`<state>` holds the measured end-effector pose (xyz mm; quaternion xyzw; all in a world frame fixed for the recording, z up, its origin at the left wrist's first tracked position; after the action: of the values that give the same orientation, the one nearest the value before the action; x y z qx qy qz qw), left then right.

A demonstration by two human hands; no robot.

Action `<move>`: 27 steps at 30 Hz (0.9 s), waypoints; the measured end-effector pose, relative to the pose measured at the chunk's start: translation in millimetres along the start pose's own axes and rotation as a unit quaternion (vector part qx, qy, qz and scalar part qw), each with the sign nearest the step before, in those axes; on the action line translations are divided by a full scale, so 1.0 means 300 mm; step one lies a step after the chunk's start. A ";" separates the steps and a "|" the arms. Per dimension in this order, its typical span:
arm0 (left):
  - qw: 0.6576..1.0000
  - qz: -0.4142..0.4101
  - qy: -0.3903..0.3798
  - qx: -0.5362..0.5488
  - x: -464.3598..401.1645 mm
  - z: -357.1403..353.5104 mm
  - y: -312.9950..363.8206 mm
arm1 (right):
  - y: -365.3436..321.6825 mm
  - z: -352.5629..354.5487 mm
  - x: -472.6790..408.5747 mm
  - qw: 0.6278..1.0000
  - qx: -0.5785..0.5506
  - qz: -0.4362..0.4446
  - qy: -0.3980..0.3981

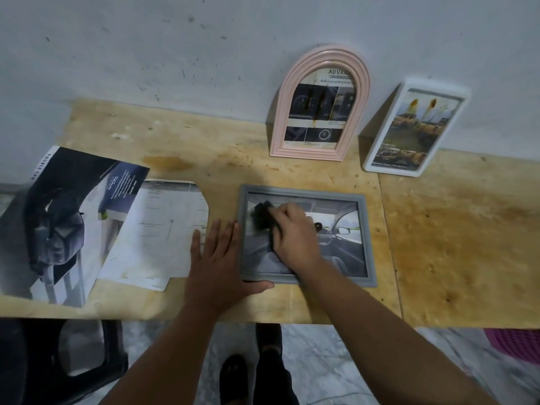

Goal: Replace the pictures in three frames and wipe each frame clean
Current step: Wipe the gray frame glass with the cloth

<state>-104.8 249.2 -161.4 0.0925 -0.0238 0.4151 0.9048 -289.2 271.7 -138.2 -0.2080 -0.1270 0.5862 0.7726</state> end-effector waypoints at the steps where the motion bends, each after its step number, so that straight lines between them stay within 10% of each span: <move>1: 1.000 -0.001 0.001 -0.001 0.000 -0.001 0.001 | -0.031 -0.023 0.023 1.000 -0.006 0.020 -0.015; 10: 1.000 -0.002 0.001 0.004 0.005 -0.001 -0.002 | -0.002 0.094 0.146 0.950 -0.152 0.086 -0.260; 16: 1.000 0.008 0.001 0.012 0.006 0.001 -0.001 | 0.330 0.331 -0.025 0.997 -0.055 -0.059 0.008; 27: 1.000 0.009 -0.012 0.016 0.004 0.002 -0.005 | 0.326 0.202 0.170 0.998 0.035 0.031 -0.038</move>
<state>-102.8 249.0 -160.9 0.1121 -0.0288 0.4225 0.8989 -385.0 353.1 -133.3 -0.1626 -0.1292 0.6216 0.7553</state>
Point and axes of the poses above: each hand's wrist, its own x-axis away from the middle knuckle, its own z-axis out of the back of the hand, y = z × x, the point moved 4 cm from there along -x, towards the middle knuckle, and after that the axes turned 5 degrees about -x, right-handed, at the moved point
